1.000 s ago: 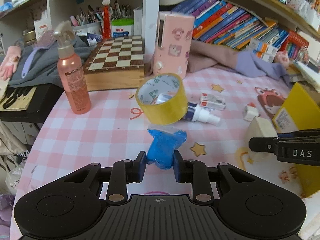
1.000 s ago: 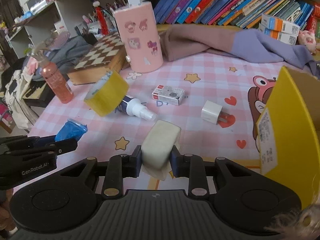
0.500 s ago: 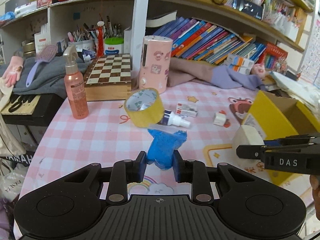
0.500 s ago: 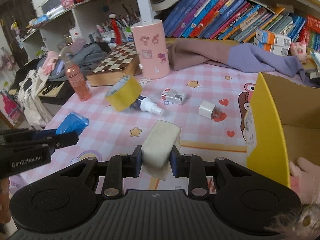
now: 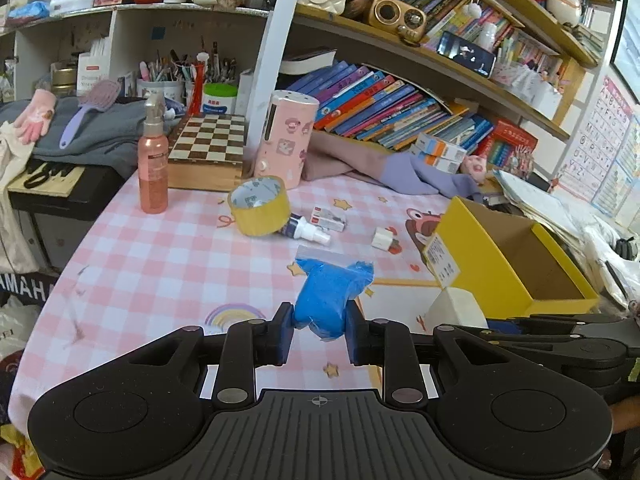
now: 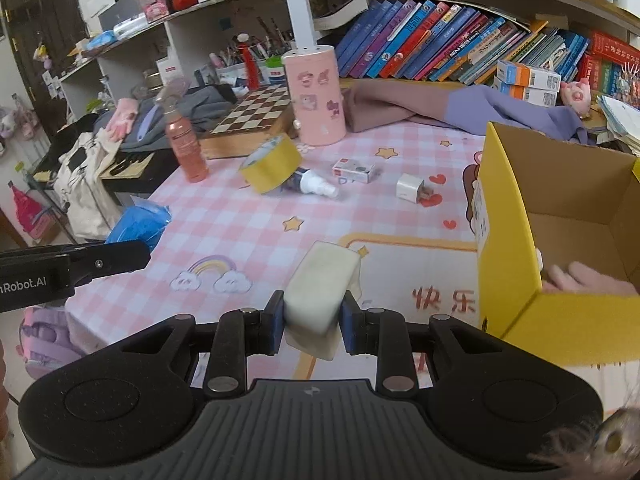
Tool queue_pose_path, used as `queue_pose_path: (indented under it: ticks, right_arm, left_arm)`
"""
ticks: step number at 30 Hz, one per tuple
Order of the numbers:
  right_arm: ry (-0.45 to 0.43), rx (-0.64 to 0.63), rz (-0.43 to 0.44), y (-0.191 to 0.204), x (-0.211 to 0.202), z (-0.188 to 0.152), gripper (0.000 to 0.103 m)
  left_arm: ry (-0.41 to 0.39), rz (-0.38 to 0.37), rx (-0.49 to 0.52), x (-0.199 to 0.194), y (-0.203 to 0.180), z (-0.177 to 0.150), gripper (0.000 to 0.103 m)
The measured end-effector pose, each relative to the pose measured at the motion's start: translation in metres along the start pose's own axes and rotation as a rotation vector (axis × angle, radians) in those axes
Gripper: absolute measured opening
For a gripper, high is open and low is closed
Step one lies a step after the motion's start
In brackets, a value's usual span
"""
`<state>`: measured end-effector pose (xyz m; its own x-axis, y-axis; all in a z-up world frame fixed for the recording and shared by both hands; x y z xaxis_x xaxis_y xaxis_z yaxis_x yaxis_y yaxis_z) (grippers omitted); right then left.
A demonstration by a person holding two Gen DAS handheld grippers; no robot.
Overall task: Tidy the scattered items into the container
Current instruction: 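Carry the blue pouch in the left tool while the right tool carries the sponge to the yellow box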
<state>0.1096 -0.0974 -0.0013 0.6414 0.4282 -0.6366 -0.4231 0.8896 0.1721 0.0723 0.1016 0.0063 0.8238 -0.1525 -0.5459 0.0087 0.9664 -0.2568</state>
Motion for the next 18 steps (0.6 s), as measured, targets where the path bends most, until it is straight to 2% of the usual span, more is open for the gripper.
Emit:
queue_pose_path:
  ticks: [9,13,18]
  right_arm:
    - [-0.032,0.026,-0.012,0.012,-0.037,-0.024,0.026]
    - [-0.036,0.033,-0.054,0.009,-0.052,-0.034,0.026]
    - [-0.029,0.06,-0.063,0.004,-0.068,-0.051,0.026]
  left_arm:
    - [-0.006,-0.049,0.001,-0.032,-0.013,-0.019,0.025]
    - [-0.011,-0.073,0.003,-0.042,-0.02,-0.026,0.024]
    - [0.001,-0.106,0.002,-0.047,-0.03,-0.036,0.024]
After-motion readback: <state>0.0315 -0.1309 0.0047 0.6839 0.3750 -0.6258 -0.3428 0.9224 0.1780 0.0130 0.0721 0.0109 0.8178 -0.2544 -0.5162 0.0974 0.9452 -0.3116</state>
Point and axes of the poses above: each gripper's, at about its wrist camera, not at the fingertips, and x roughly the way its jaws point, y to its left, z to its top, the point moved 2 cm from there along x, roughly the way its jaws point, and after that the axes turned 4 degrees about -y, right-handed, at the moved point
